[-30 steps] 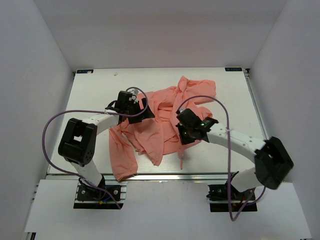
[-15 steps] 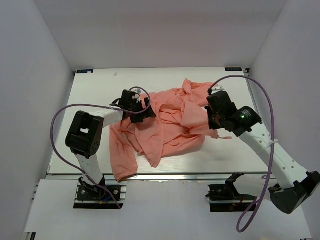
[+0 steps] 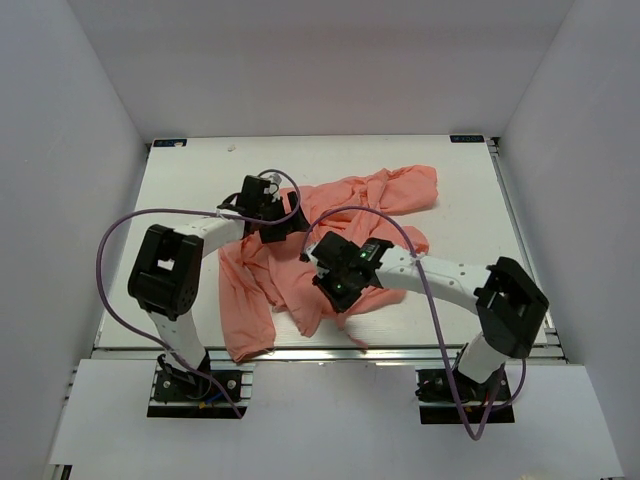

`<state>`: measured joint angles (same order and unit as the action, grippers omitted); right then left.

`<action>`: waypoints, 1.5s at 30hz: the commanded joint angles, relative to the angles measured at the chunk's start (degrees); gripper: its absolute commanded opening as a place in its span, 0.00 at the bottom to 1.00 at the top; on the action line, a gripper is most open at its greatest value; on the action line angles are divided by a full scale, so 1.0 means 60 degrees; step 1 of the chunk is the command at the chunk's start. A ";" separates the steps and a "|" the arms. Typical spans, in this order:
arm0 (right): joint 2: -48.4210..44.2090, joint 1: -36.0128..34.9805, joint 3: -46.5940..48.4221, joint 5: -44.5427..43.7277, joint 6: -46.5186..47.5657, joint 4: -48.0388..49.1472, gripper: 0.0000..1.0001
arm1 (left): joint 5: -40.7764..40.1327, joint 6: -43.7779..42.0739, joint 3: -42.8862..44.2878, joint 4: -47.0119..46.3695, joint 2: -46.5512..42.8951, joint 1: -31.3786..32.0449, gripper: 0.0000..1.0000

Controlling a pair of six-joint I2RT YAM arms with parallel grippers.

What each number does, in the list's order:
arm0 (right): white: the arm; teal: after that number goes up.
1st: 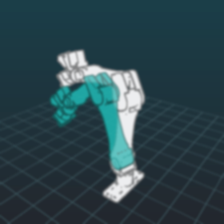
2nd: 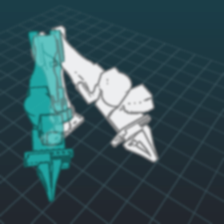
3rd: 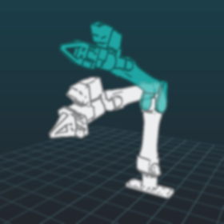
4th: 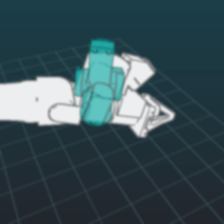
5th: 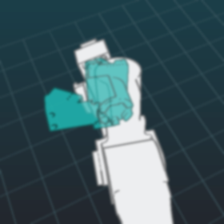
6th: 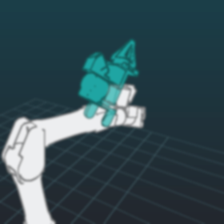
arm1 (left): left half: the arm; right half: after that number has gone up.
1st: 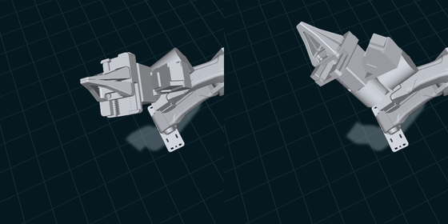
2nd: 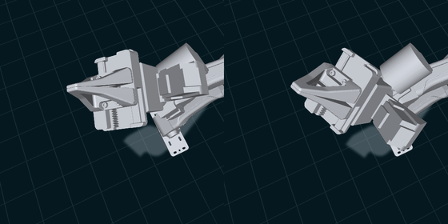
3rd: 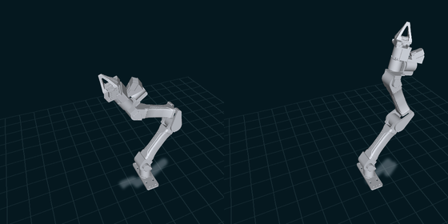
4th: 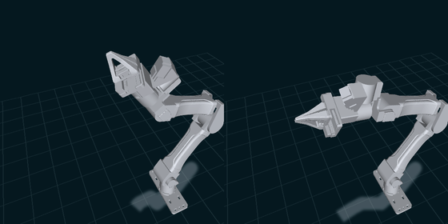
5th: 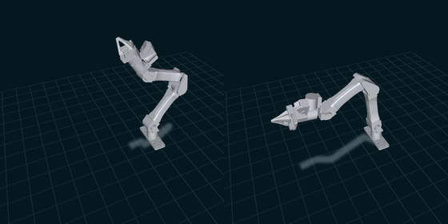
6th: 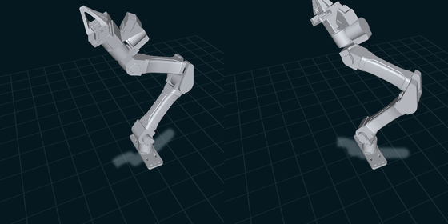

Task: Zip up the jacket

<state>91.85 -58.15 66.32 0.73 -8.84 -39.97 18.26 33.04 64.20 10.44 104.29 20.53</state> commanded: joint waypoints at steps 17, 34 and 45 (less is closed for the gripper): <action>-0.2899 0.1004 -0.2980 0.1768 -0.1294 0.3028 0.60 | -0.0421 -0.0013 -0.0828 0.0326 -0.1678 0.0049 0.98; -0.0560 0.1576 -0.1813 0.1738 -0.1705 0.4009 0.64 | -0.0260 -0.0057 -0.0505 0.0940 -0.2469 0.0049 0.98; -0.0059 0.1591 -0.1459 0.3027 -0.1354 0.4610 0.75 | -0.0626 -0.0115 -0.0930 0.1146 -0.3187 0.0049 0.98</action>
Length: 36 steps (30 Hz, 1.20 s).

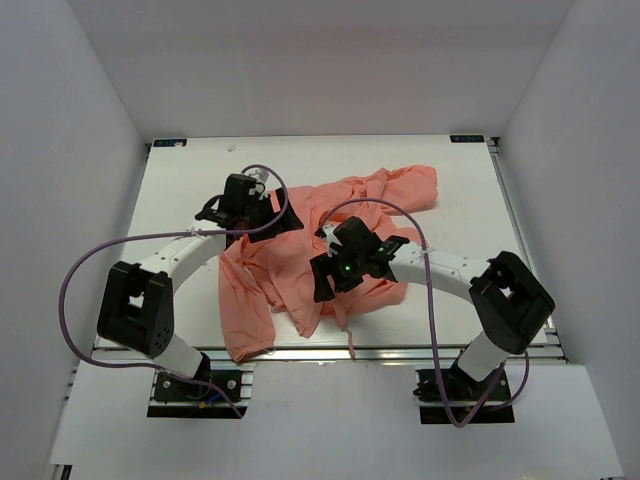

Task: Zip up the jacket

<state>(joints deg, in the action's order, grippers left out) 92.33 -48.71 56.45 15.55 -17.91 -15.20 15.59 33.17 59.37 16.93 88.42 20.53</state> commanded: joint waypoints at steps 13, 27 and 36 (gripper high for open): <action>-0.2966 0.2666 -0.2111 -0.0894 -0.0399 -0.0968 0.78 | 0.0316 -0.0049 0.0270 -0.0331 0.0833 0.0049 0.98; -0.0174 0.5568 -0.1088 -0.0248 -0.0047 0.0262 0.75 | 0.0638 -0.0079 0.1207 -0.0375 0.2884 0.0049 0.98; 0.1953 0.6726 0.1780 -0.0482 0.0421 -0.0161 0.71 | 0.1356 0.0024 0.2582 -0.0404 0.4158 0.0049 0.98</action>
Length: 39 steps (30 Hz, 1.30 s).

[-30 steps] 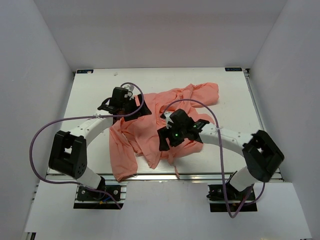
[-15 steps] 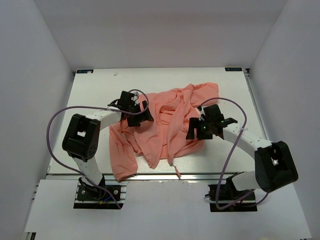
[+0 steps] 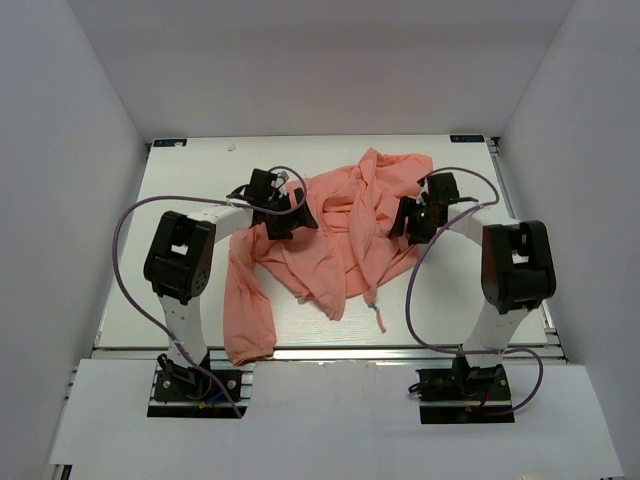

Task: Zip up the jacket

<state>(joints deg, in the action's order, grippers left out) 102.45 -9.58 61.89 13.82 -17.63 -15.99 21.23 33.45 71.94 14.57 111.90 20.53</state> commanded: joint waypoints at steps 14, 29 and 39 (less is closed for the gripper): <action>-0.2354 -0.0012 0.0261 0.1971 0.0492 0.0262 0.89 | -0.0097 -0.0273 0.0169 0.0049 -0.2095 0.0049 0.98; 0.0852 -0.1478 0.1623 0.2119 -0.0460 0.1229 0.89 | -0.0331 0.0152 -0.2029 0.0033 -0.3810 0.0049 0.98; 0.0342 -0.2005 0.1155 0.2559 -0.0783 0.2284 0.84 | -0.0419 0.0167 -0.2498 0.0062 -0.4103 0.0049 0.98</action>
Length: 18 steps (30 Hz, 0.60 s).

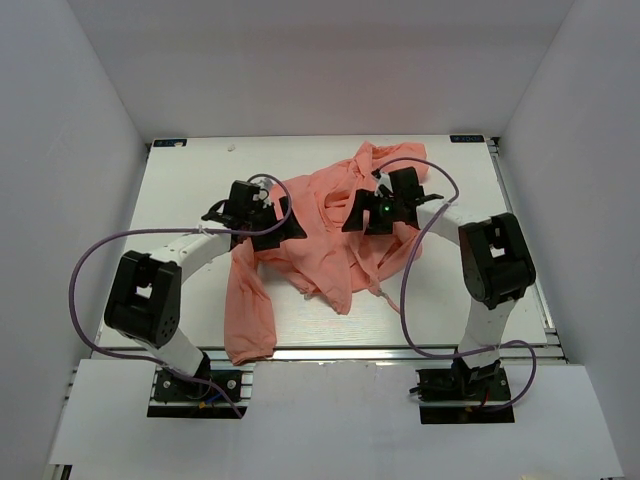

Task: Zip up the jacket

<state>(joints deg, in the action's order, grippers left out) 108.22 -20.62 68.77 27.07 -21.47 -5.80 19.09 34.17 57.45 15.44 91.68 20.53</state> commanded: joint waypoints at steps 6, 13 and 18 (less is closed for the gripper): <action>-0.0840 -0.1174 0.0314 -0.1006 0.0208 -0.0362 0.83 | -0.0062 0.0091 -0.0390 -0.0186 -0.1041 0.0049 0.98; -0.0782 -0.2610 0.0769 -0.2855 0.0605 -0.1420 0.84 | -0.0281 0.0105 -0.0786 -0.0069 -0.1466 0.0064 0.98; -0.0401 -0.3709 0.1339 -0.4158 0.0766 -0.2269 0.85 | -0.0486 0.0105 -0.1209 0.0151 -0.1846 0.0049 0.98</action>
<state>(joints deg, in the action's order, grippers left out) 105.45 -39.99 73.23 8.58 -18.52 -15.51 17.52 34.57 51.77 15.38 84.64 20.53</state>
